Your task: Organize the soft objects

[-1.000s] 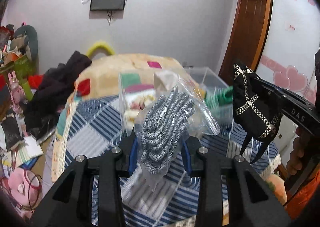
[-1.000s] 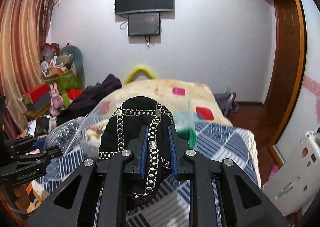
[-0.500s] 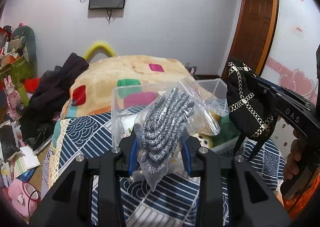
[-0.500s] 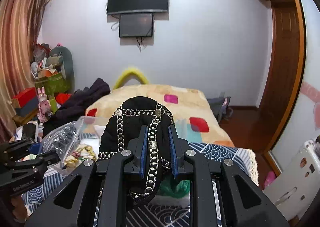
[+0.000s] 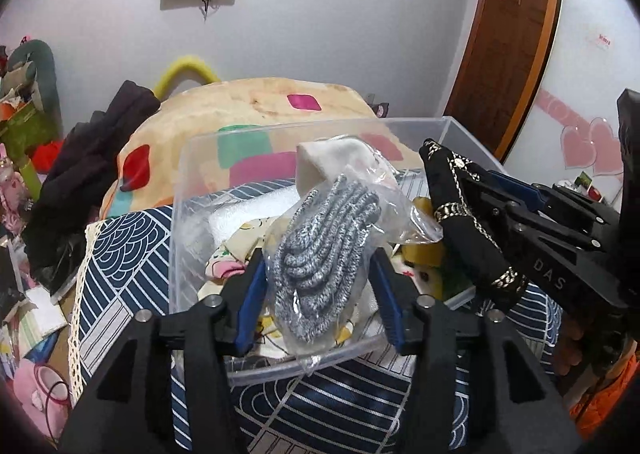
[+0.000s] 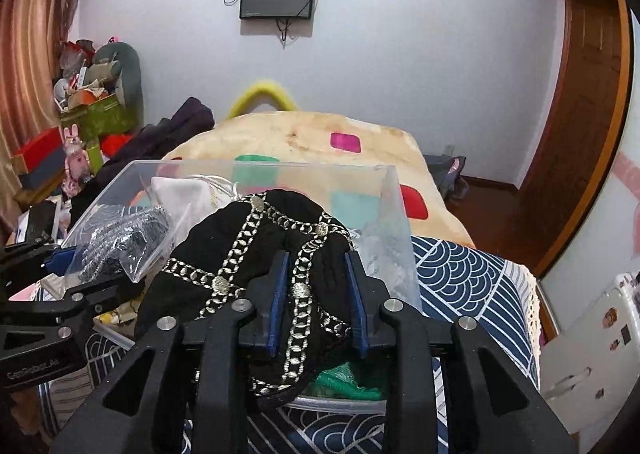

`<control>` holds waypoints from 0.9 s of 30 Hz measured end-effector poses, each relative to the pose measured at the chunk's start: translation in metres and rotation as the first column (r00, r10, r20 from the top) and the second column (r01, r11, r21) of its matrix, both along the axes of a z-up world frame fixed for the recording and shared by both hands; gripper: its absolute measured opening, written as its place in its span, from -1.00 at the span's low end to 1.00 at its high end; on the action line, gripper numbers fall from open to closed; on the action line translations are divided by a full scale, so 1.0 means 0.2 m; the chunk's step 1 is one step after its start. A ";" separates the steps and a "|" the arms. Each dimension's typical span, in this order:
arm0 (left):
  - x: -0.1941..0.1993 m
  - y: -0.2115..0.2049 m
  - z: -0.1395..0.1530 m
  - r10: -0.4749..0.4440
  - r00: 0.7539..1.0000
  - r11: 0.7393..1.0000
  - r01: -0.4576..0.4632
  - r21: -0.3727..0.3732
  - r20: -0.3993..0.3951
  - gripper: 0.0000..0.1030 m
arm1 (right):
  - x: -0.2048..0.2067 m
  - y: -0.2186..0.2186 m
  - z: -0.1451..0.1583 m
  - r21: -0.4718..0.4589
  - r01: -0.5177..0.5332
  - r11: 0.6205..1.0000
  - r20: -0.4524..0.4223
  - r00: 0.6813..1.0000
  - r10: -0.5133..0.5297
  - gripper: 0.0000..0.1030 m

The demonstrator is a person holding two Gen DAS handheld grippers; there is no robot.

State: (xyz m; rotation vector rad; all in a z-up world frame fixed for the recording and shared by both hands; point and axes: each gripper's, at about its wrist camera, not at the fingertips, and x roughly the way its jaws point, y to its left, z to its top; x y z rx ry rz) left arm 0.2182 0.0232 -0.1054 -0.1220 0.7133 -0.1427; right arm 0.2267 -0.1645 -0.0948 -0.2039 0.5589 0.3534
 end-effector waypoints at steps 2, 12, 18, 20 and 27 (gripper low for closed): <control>-0.04 0.01 0.02 0.003 1.000 1.000 -0.002 -0.010 0.019 0.19 | 0.00 -0.02 0.02 0.004 -0.007 1.000 -0.001 1.000 0.007 -0.45; -0.24 -0.01 0.21 0.001 0.991 1.000 -0.003 0.017 0.131 0.28 | -0.13 -0.07 0.18 0.052 -0.026 0.998 0.074 0.997 0.023 -0.29; -0.43 -0.02 0.34 0.011 0.976 1.000 -0.017 0.026 0.218 0.36 | -0.27 -0.11 0.28 0.084 -0.055 0.995 0.146 0.988 0.042 -0.12; -0.48 -0.01 0.38 0.019 0.972 1.000 -0.024 0.017 0.235 0.38 | -0.32 -0.13 0.30 0.105 -0.068 0.992 0.168 0.985 0.050 0.04; -0.66 -0.01 0.49 0.047 0.948 0.999 -0.050 0.001 0.314 0.68 | -0.53 -0.18 0.37 0.161 -0.114 0.980 0.253 0.965 0.071 0.59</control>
